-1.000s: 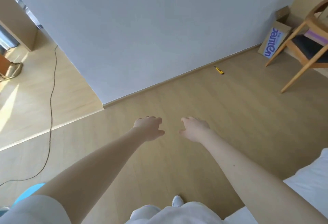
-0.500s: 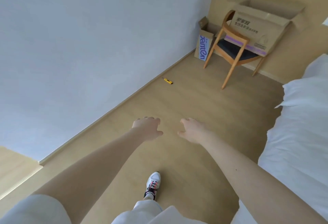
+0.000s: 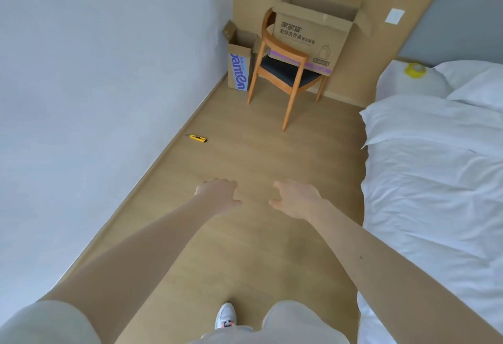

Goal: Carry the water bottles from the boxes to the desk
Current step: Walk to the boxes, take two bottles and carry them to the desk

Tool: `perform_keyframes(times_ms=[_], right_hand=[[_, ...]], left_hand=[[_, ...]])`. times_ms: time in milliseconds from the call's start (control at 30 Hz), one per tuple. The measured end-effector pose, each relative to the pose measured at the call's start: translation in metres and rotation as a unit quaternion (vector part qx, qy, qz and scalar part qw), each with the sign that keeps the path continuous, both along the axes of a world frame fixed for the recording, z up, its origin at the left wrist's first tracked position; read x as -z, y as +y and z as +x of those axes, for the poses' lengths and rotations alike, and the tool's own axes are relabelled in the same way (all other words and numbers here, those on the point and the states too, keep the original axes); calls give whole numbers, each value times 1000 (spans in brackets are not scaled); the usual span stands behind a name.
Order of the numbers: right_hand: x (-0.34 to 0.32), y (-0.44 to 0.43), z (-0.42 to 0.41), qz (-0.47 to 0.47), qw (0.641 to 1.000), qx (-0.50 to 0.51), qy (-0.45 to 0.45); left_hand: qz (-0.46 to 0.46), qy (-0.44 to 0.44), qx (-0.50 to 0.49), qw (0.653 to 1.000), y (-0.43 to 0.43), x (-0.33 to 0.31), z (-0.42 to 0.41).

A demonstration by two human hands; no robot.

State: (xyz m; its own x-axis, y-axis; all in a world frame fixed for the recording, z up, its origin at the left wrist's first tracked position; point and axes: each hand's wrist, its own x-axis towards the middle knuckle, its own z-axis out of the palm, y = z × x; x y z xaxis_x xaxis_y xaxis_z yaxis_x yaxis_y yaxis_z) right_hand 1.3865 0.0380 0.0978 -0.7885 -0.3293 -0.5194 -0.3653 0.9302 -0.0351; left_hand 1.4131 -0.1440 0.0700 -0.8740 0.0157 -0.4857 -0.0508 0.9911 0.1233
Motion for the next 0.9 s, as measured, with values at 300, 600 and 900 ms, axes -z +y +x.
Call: perform_keyframes(times_ms=[300,600,900], right_hand=[[13,23,-100,-15,999,51,4],[-2,61,-261,-61,995,64,40],[2,88,-383,-63,996,59,31]], left_hand=[[-27,11,64,998,23,-1,-116],[-64,33,63,995,60,-32,-277],[-62,34,62,996,91,-24,-394]])
